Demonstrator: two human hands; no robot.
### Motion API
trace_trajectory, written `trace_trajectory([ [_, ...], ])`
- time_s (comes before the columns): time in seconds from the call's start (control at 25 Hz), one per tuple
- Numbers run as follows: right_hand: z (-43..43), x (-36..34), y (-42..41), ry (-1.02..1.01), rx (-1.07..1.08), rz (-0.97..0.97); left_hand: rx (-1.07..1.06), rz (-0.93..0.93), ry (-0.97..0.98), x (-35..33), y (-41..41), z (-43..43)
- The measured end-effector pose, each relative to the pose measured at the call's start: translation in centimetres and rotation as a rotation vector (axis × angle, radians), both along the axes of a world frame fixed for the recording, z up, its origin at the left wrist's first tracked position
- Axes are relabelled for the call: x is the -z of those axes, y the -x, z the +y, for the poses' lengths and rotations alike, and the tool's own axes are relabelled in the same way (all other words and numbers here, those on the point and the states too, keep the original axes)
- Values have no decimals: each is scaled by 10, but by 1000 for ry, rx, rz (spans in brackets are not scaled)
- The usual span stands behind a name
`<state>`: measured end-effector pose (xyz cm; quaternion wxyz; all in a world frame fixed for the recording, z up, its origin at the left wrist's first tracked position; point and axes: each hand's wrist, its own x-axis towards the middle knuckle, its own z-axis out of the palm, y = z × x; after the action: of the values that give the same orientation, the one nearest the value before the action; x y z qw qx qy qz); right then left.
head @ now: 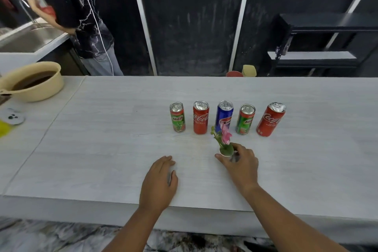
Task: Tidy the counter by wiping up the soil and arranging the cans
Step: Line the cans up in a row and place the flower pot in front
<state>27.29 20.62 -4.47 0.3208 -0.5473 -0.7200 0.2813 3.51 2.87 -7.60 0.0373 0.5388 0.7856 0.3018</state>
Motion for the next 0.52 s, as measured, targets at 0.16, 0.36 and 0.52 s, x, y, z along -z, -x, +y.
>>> trace_trajectory([
  [0.16,0,0,-11,75,-61,29,-13,-13,-2,0,0,0],
  [0.36,1,-3,-38,238,-203,141,-15,-19,-14,0,-1,1],
  [0.52,16,-10,-35,303,-260,42,-14,-17,-8,0,-2,1],
])
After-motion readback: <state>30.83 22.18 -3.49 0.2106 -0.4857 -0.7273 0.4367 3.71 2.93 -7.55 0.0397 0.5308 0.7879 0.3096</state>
